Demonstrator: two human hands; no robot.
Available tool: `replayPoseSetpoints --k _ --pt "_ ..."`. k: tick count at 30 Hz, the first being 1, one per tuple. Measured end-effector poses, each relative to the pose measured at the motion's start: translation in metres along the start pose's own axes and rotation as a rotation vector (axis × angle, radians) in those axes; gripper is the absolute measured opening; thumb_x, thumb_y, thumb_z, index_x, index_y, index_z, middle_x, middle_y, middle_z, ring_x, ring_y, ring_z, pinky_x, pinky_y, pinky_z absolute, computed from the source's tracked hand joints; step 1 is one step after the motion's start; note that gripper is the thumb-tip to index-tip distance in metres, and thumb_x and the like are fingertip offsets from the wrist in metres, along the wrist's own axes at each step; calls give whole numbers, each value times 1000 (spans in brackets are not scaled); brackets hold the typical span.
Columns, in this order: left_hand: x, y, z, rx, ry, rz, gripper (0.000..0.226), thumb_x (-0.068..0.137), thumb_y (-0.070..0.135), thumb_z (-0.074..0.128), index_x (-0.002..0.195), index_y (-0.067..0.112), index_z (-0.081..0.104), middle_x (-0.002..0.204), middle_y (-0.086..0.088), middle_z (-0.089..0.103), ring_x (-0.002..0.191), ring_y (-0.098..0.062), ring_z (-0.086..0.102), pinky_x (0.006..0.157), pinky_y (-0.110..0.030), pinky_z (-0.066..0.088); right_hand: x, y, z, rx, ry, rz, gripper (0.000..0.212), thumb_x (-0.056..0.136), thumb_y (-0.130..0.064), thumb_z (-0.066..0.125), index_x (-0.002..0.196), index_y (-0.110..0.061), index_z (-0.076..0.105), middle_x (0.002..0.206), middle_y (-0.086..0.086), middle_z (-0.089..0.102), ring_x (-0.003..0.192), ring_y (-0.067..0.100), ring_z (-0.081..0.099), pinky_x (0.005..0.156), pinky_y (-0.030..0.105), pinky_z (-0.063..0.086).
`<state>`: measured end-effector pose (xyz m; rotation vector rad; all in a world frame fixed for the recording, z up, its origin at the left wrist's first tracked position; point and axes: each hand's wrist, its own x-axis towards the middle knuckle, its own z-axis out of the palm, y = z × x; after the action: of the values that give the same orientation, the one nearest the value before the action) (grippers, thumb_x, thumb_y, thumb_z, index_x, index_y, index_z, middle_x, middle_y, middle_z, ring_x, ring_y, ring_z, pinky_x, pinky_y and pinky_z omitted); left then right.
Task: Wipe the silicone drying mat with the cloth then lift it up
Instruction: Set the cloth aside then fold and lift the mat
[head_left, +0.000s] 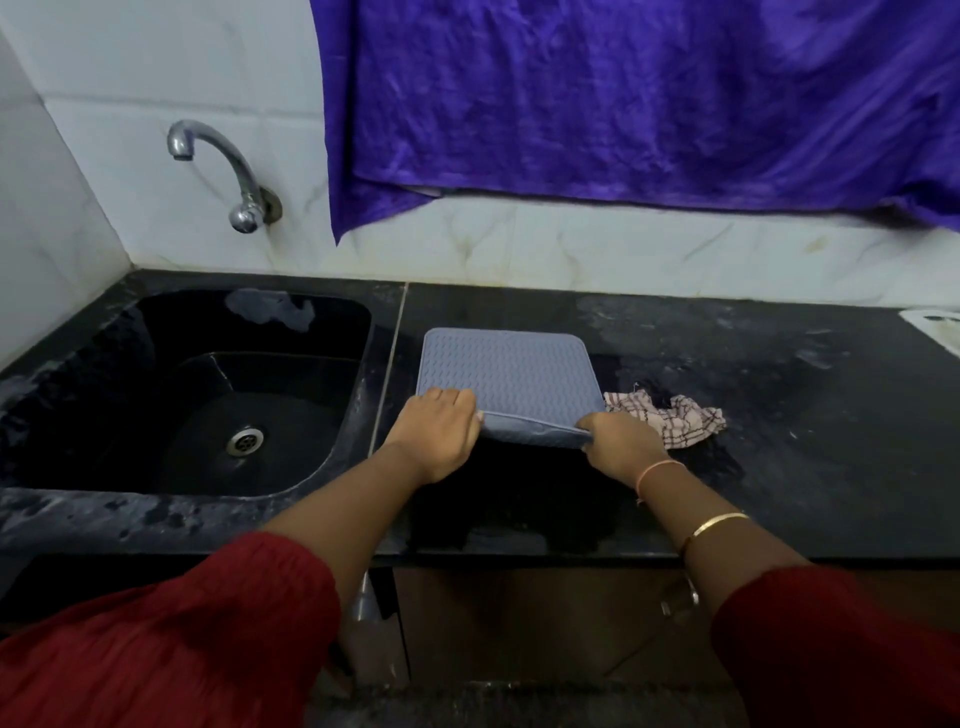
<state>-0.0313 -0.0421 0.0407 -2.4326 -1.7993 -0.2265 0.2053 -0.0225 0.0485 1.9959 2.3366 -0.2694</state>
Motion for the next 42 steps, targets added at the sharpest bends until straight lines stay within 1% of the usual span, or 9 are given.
replayPoseSetpoints --k 3,7,12,15,18,24,32,38,42 --pt "16 -11 -11 10 -93 15 50 89 60 47 109 14 44 118 -8 55 109 -29 51 88 -39 39 12 8 -23 -3 22 19 22 89 -19 52 105 -17 66 112 14 65 104 32 60 86 38 49" --pt "46 -18 -40 129 -148 -33 33 91 27 52 121 13 47 127 -10 55 116 -29 51 90 -38 42 24 6 -55 26 53 27 20 90 -21 53 104 -18 67 109 14 66 99 34 61 81 39 49" --pt "97 -20 -78 164 -148 -213 32 92 23 49 121 16 60 125 -9 60 115 -29 58 88 -38 47 64 3 -106 45 30 66 24 91 -19 52 112 -14 63 118 17 62 106 33 60 87 40 48" --pt "128 -30 -87 164 -152 -355 37 94 20 46 129 12 55 131 -13 50 120 -32 51 93 -40 45 96 -4 -139 46 49 65 32 89 -11 50 120 -9 59 121 18 60 105 33 60 76 34 47" --pt "161 -43 -97 219 -119 -439 39 96 21 43 133 17 51 134 -12 44 123 -34 44 96 -41 41 131 -7 -169 75 173 38 35 88 -7 47 122 -5 57 125 20 58 110 35 57 84 34 45" --pt "228 -66 -144 -33 134 -582 33 93 9 42 123 11 56 122 -18 58 112 -38 56 87 -45 47 180 -15 -239 181 495 -55 32 84 1 46 108 -8 66 114 25 62 108 41 58 87 38 46" --pt "286 -67 -194 -686 599 -653 33 85 7 35 105 10 61 110 -19 63 96 -41 62 84 -45 54 211 -18 -299 179 836 -118 29 82 3 45 102 -9 62 105 24 62 99 44 57 74 38 45" --pt "296 -73 -197 -510 586 -674 36 89 4 37 111 14 63 115 -17 63 102 -37 59 79 -36 45 225 -14 -307 147 773 -145 28 81 3 47 102 -6 62 106 25 61 99 46 57 76 40 47" --pt "295 -80 -201 -148 486 -646 35 90 0 38 111 13 63 113 -20 61 103 -42 58 76 -40 43 226 -10 -304 76 779 -133 29 81 2 49 104 -10 62 107 23 62 101 44 57 76 38 46"
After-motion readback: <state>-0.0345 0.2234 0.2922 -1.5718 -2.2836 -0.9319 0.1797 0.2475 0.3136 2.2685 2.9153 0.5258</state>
